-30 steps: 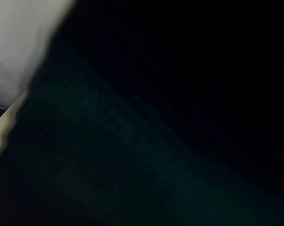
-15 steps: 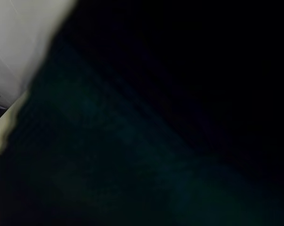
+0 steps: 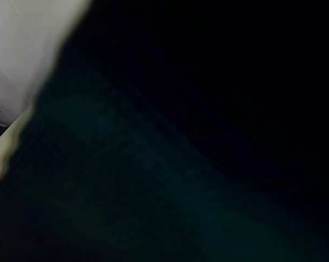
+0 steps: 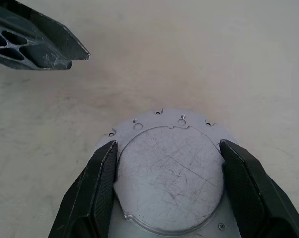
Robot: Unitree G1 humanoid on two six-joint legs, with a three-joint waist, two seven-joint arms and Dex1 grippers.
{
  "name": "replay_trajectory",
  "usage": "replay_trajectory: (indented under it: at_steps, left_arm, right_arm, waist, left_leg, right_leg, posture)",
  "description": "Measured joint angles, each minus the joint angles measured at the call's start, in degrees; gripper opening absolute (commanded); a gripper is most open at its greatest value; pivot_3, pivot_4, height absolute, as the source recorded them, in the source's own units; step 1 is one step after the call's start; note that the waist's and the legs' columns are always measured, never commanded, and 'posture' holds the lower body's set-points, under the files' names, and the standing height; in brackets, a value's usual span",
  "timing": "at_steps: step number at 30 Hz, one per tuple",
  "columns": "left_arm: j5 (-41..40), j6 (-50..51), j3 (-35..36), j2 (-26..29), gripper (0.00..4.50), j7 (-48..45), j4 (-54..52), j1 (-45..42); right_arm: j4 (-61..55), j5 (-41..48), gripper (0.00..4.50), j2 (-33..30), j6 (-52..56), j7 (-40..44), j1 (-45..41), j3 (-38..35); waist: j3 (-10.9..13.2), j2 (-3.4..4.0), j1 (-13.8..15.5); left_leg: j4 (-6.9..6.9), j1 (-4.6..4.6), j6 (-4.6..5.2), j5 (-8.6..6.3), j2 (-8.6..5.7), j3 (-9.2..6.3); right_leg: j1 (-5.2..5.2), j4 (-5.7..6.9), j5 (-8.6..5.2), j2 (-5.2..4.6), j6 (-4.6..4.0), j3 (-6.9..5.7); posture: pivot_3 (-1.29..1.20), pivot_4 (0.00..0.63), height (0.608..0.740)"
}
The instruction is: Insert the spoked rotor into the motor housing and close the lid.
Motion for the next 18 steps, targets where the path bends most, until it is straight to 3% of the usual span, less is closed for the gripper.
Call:
replay_trajectory:
  at_steps: [12,18]
  left_arm:
    - [0.0,0.0,0.1,-0.4,3.01,0.2,-0.1,0.1]
    - [-0.5,0.9,1.0,-5.2,3.01,1.9,2.3,-2.2]
  right_arm:
    - [0.9,-1.7,3.15,0.2,-0.6,-0.7,-0.3,0.5]
    - [1.2,-2.4,3.15,-0.2,-0.6,-0.7,-0.7,1.2]
  waist:
    - [0.0,0.0,0.0]
    - [0.0,-0.01,0.0]
  left_leg:
    - [-0.01,0.14,-0.07,0.04,0.01,0.0]
    - [-0.01,0.28,-0.08,0.04,0.01,0.01]
  right_leg:
    - [0.11,0.01,0.0,0.0,0.0,0.01]
    - [0.29,-0.01,0.0,0.0,0.0,0.01]
  posture:
    - [0.0,0.0,0.74]
    - [0.0,0.0,0.74]
